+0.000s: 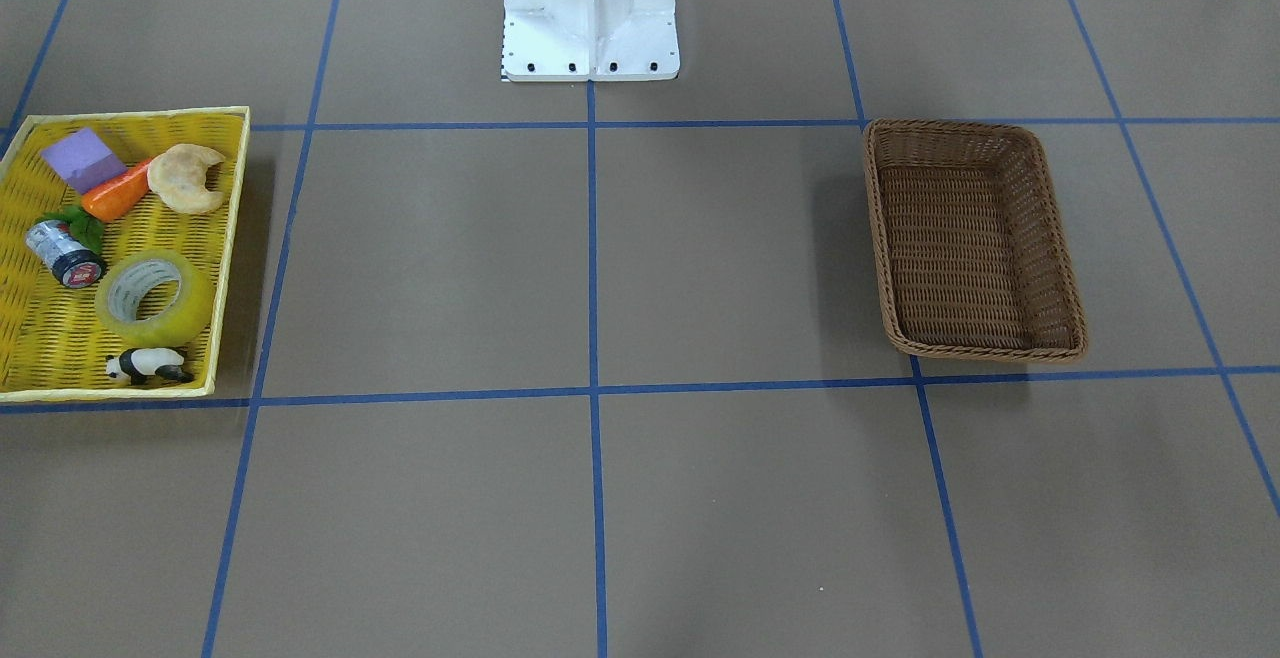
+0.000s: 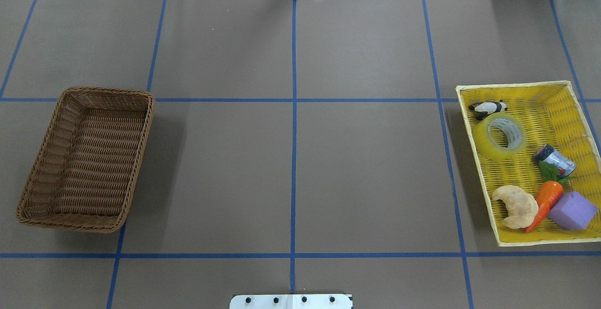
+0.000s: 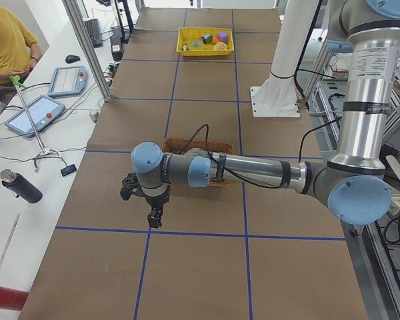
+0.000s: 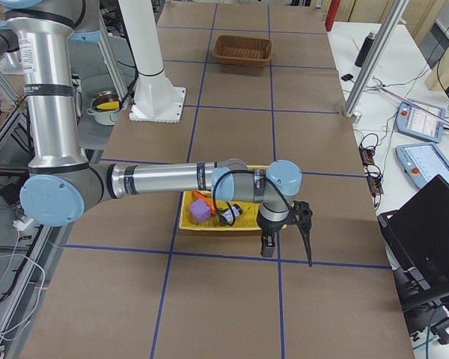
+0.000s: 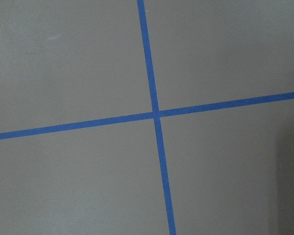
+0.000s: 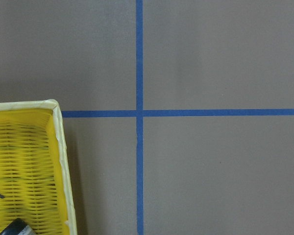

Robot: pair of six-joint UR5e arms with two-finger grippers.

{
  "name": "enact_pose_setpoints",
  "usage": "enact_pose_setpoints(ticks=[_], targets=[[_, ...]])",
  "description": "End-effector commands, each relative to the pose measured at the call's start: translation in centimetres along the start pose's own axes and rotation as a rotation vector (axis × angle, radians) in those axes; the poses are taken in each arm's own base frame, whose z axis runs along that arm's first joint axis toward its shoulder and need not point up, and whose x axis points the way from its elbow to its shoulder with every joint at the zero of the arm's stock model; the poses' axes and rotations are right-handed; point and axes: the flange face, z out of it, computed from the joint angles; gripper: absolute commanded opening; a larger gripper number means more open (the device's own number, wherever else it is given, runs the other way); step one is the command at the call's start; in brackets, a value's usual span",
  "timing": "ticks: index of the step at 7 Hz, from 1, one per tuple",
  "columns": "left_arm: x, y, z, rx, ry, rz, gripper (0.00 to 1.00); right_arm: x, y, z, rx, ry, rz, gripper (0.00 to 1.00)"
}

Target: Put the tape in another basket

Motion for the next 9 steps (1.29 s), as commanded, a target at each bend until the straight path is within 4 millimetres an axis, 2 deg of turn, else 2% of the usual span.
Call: enact_pose_setpoints(ticks=[1, 3, 4, 6, 7, 9], targets=[[0.8, -0.2, -0.8, 0.015, -0.005, 0.011, 0.98, -0.1, 0.0, -0.1, 0.001, 0.000, -0.001, 1.00], [0.8, 0.0, -1.0, 0.018, -0.005, 0.012, 0.98, -0.4, -0.2, -0.3, 0.006, 0.000, -0.014, 1.00], [0.8, 0.0, -1.0, 0.017, -0.007, 0.011, 0.98, -1.4, -0.8, -0.5, 0.010, -0.001, -0.025, 1.00], [0.9, 0.0, -1.2, 0.021, -0.005, 0.001, 0.98, -5.9, -3.8, -1.5, 0.030, -0.007, -0.100, 1.00], [0.9, 0.0, -1.2, 0.021, -0.004, 0.000, 0.98, -7.3, -4.3, -2.7, 0.098, -0.011, -0.165, 1.00], [1.0, -0.1, -1.2, 0.022, 0.004, 0.001, 0.98, -9.3, -4.1, -1.9, 0.198, -0.026, -0.295, 1.00]])
